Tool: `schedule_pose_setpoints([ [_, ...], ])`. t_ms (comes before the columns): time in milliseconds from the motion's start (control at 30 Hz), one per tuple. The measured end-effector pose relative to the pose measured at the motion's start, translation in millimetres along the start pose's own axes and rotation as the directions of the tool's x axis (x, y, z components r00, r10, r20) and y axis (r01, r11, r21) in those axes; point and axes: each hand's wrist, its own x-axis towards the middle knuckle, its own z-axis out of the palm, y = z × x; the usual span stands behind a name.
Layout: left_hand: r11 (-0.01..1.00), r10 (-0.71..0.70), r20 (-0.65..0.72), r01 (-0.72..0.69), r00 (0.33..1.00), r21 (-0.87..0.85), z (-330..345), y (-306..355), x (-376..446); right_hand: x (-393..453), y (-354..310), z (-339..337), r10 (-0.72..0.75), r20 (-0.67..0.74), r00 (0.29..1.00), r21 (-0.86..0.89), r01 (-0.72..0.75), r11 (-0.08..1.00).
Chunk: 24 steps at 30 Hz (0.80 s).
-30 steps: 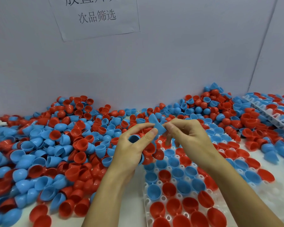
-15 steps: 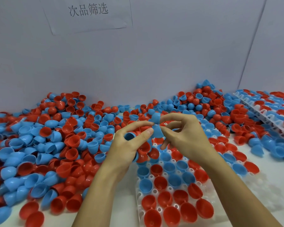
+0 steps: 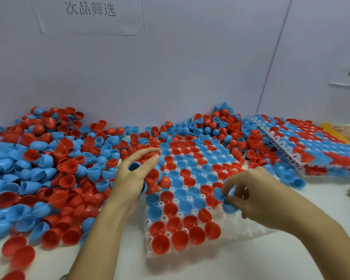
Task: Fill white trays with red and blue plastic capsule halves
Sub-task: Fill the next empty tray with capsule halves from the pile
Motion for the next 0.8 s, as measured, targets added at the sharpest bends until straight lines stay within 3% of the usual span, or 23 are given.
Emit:
schedule_pose_setpoints([
  [233,1.0,-0.025,-0.002,0.025,1.0,-0.01,0.6,1.4,1.0,-7.7,-16.0,23.8,0.025,0.131,0.991,-0.246,0.008,0.969],
  [500,0.99,-0.096,0.033,0.099,0.995,-0.097,5.5,5.8,-1.0,-7.1,-6.8,17.7,0.07,0.193,0.979,-0.167,-0.038,0.985],
  [600,0.973,-0.12,0.075,0.132,0.99,-0.19,7.4,7.7,-1.8,2.4,-9.7,11.4,0.001,0.07,0.998,-0.109,0.006,0.994],
  [700,0.955,-0.13,0.143,0.162,0.981,-0.247,9.4,9.0,-1.9,26.7,-27.8,14.5,-0.096,-0.13,0.987,0.119,0.112,0.987],
  [800,0.955,-0.097,0.203,0.148,0.974,-0.257,8.6,7.4,0.4,57.5,-50.3,23.4,-0.098,-0.275,0.956,0.374,0.2,0.906],
])
